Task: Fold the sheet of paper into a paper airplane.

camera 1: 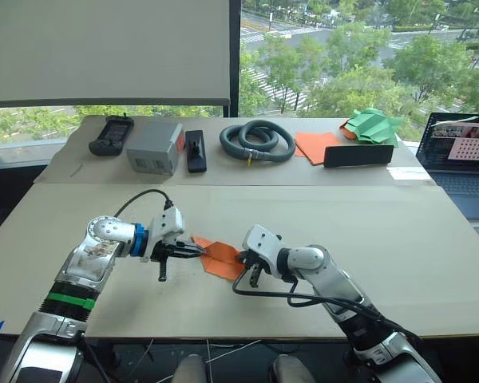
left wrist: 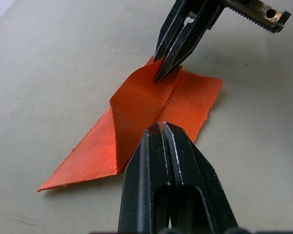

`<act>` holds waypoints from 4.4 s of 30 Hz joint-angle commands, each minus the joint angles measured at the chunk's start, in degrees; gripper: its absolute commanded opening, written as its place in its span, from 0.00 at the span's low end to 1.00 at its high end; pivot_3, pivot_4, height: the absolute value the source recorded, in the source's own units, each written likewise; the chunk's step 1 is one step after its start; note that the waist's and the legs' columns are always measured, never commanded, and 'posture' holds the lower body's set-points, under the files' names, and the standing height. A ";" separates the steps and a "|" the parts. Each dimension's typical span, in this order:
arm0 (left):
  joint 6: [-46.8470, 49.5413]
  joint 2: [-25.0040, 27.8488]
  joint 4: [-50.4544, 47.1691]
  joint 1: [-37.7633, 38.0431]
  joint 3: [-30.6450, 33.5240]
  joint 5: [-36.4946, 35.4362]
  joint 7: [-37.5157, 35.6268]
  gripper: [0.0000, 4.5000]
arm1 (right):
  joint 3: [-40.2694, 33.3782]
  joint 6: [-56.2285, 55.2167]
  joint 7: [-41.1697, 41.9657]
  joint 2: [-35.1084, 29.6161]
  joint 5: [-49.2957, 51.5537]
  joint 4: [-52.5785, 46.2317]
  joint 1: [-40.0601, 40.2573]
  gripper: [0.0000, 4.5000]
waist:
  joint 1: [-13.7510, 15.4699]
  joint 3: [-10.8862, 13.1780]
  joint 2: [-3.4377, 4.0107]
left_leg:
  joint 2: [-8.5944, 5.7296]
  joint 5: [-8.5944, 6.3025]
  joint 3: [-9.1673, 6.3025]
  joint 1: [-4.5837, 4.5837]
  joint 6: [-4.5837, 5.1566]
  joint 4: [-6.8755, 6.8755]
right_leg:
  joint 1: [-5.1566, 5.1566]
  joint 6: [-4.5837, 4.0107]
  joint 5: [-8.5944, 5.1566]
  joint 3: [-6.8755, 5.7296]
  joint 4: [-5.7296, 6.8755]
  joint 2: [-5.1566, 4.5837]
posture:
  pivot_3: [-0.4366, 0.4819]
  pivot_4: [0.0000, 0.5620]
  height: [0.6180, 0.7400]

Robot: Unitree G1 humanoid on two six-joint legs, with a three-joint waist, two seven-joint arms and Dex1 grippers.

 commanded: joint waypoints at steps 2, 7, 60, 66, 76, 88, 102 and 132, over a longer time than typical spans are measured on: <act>-2.96 -2.01 3.22 -2.57 -0.38 1.18 1.75 0.02 | 1.45 0.90 -0.34 -0.31 -0.87 1.24 0.09 0.01 | 0.01 0.01 -0.02 | 0.00 -0.01 0.00 -0.01 -0.02 0.00 | -0.01 0.00 0.00 0.00 0.00 0.00 | 0.48 0.27 0.79; -3.83 -3.86 5.85 -4.12 -0.86 1.64 1.68 0.02 | 1.63 1.40 -0.40 -0.65 -0.85 0.68 0.40 0.01 | -0.05 0.01 -0.02 | 0.00 0.02 0.00 -0.04 0.04 -0.02 | -0.04 0.00 0.00 0.00 0.01 0.02 | 0.48 0.27 0.79; -13.09 -7.53 16.05 -2.26 -7.92 10.71 5.31 0.02 | 7.78 6.79 -0.10 1.68 -0.40 7.66 -3.00 0.01 | 0.16 -1.08 0.23 | -0.01 -0.07 0.00 -0.07 -0.12 -0.03 | -0.02 0.00 -0.02 0.01 -0.01 0.00 | 0.48 0.27 0.79; -13.04 -7.14 15.81 -1.93 -8.06 10.86 5.25 0.02 | 7.05 8.05 0.54 -0.54 -0.08 5.63 -0.85 0.01 | 0.21 -1.26 0.20 | -0.02 -0.13 0.00 -0.06 -0.21 -0.03 | -0.01 -0.01 -0.03 0.01 -0.03 -0.01 | 0.48 0.27 0.79; -13.63 -6.48 16.30 -1.85 -7.97 10.97 5.28 0.02 | 6.40 11.83 1.00 -3.72 0.66 1.29 3.03 0.01 | 0.25 -1.36 0.13 | -0.02 -0.14 0.00 -0.04 -0.23 -0.03 | -0.01 -0.01 -0.05 0.01 -0.06 -0.03 | 0.48 0.27 0.79; -12.77 -5.80 14.22 -0.97 -7.81 10.63 5.19 0.02 | 5.31 16.80 1.12 -9.76 2.61 -5.26 7.36 0.01 | 0.60 -1.42 0.10 | -0.04 -0.17 0.00 -0.02 -0.27 -0.03 | 0.01 -0.02 -0.10 0.01 -0.16 -0.10 | 0.48 0.27 0.79; -12.27 -5.66 13.44 -0.86 -7.74 10.56 4.93 0.02 | -3.23 10.56 0.02 -3.02 12.11 -17.66 1.84 0.01 | 0.15 -1.17 0.00 | -0.02 -0.18 0.00 -0.36 -0.29 -0.15 | -0.49 -0.03 -0.10 0.00 -0.09 -0.03 | 0.48 0.27 0.79; -14.30 -2.50 18.97 -0.78 -8.32 12.44 4.26 0.02 | 4.84 8.86 -2.53 -2.27 3.98 -0.25 0.67 0.01 | -0.23 -1.33 0.04 | 0.00 -0.18 0.00 -0.16 -0.28 -0.21 | -0.42 -0.04 -0.09 0.01 -0.08 -0.03 | 0.48 0.27 0.79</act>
